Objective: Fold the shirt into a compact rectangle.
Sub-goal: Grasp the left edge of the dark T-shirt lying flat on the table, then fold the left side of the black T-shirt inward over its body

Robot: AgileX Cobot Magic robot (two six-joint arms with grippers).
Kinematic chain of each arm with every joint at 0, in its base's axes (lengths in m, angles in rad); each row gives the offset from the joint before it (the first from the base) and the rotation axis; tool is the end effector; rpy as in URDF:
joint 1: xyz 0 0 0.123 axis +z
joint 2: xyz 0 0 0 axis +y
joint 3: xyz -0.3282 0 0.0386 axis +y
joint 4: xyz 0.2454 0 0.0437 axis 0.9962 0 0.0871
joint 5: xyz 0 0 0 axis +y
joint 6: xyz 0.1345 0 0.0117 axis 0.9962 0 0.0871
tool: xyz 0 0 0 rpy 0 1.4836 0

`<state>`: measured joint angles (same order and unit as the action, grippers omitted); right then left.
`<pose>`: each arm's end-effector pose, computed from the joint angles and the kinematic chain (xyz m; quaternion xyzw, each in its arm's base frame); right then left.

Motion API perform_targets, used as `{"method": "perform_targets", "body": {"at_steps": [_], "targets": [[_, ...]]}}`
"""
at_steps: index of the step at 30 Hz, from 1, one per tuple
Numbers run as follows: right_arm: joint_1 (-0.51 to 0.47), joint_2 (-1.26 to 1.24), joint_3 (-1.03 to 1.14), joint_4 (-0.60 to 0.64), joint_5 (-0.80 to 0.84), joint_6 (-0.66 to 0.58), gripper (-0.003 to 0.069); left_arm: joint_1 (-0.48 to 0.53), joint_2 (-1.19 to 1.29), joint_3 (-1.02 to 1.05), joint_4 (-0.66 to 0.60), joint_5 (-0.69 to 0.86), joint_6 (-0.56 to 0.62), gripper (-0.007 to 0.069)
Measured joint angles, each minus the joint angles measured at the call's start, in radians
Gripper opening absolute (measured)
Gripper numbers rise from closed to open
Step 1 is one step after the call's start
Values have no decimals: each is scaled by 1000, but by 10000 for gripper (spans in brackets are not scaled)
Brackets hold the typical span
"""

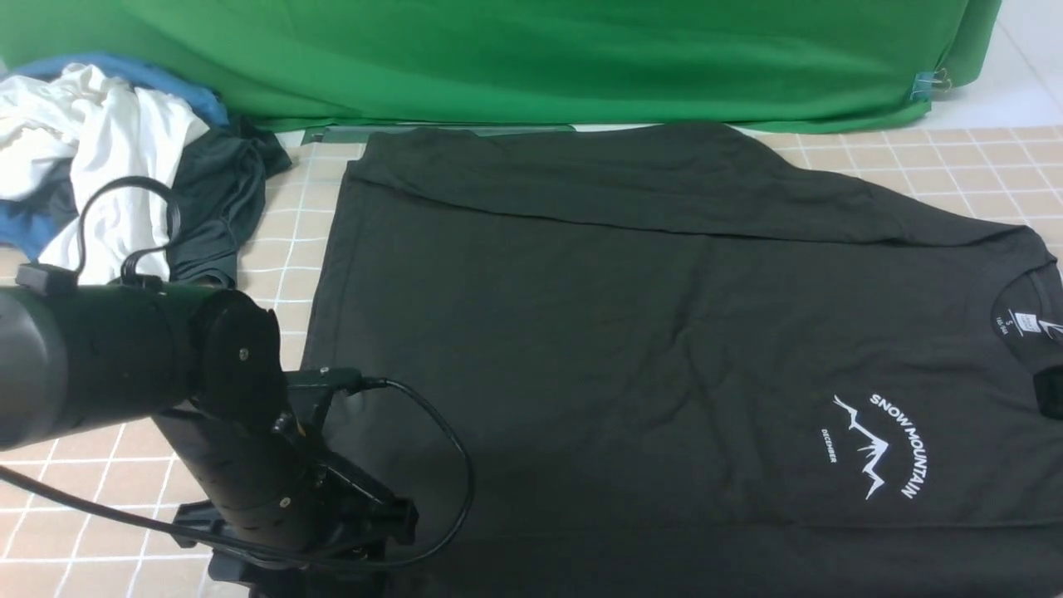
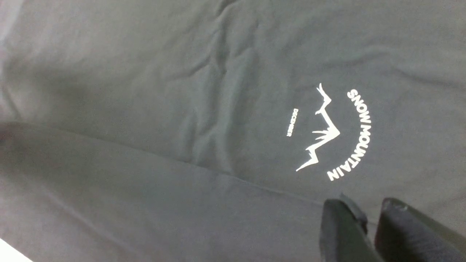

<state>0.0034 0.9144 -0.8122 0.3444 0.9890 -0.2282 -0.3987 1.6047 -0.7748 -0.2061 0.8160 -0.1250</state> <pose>0.1513 0.0386 0.3177 -0.0593 0.9454 0.1318 0.2921 0.2231 -0.1158 0.1647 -0.0663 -0.9949 0.0743 0.0137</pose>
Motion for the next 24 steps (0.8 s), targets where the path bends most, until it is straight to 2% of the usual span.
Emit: {"method": "perform_targets", "body": {"at_steps": [5,10,11,12,13,15,24], "targets": [[0,0,0,0,-1,0,182,0,3,0,-18,0,12,365],[0,0,0,0,-4,0,192,0,8,-1,-34,9,20,145],[0,0,0,0,-4,0,192,0,8,-2,-34,11,20,145],[0,0,0,0,-4,0,196,0,7,-8,-29,30,21,77],[0,0,0,0,-4,0,197,0,4,-15,-24,43,21,48],[0,0,0,0,-4,0,198,0,-7,-37,-19,72,21,29],[0,0,0,0,-4,0,207,0,-81,-148,-10,174,21,29]]}}
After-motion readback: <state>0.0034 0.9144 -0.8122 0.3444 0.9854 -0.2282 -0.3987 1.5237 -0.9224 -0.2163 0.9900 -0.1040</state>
